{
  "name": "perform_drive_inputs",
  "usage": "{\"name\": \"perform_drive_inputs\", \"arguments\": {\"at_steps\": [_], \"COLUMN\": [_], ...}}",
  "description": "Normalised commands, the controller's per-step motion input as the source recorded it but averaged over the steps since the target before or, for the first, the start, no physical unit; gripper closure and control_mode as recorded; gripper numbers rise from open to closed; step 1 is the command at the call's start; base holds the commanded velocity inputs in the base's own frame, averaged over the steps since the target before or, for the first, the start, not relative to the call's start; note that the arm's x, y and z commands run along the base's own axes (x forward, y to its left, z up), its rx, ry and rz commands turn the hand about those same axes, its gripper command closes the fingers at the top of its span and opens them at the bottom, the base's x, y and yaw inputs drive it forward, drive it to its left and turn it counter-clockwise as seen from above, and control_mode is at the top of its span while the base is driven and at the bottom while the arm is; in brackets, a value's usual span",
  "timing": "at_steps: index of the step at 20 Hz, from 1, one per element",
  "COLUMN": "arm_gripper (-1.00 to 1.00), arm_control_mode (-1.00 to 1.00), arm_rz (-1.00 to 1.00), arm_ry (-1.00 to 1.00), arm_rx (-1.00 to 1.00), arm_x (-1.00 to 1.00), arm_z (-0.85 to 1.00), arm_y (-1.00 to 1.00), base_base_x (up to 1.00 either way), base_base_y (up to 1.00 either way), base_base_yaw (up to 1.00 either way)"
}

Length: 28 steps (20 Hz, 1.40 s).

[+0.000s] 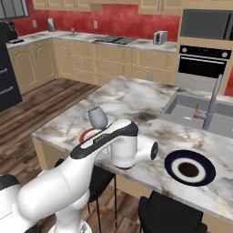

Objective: Retrieve the wine glasses from the counter and place one next to each plate.

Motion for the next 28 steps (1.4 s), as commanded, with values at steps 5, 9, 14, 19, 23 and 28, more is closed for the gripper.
{"name": "perform_drive_inputs", "arguments": {"at_steps": [5, 9, 14, 19, 23, 28], "arm_gripper": [1.00, 1.00, 1.00, 1.00, 1.00, 1.00], "arm_control_mode": [-1.00, -1.00, -1.00, -1.00, -1.00, -1.00], "arm_rz": [0.21, 0.27, 0.22, 0.12, 0.11, 0.00], "arm_ry": [-0.41, -0.54, -0.37, -0.02, 0.10, 0.25], "arm_rx": [0.09, 0.33, 0.42, 0.26, 0.00, -0.18], "arm_x": [0.13, 0.09, 0.20, 0.39, 0.19, 0.09], "arm_z": [0.00, 0.07, 0.14, 0.31, 0.51, 0.31], "arm_y": [-0.18, -0.15, -0.01, 0.05, -0.02, -0.03], "base_base_x": [0.00, 0.00, 0.00, 0.00, 0.00, 0.00], "base_base_y": [0.00, 0.00, 0.00, 0.00, 0.00, 0.00], "base_base_yaw": [0.00, 0.00, 0.00, 0.00, 0.00, 0.00]}}
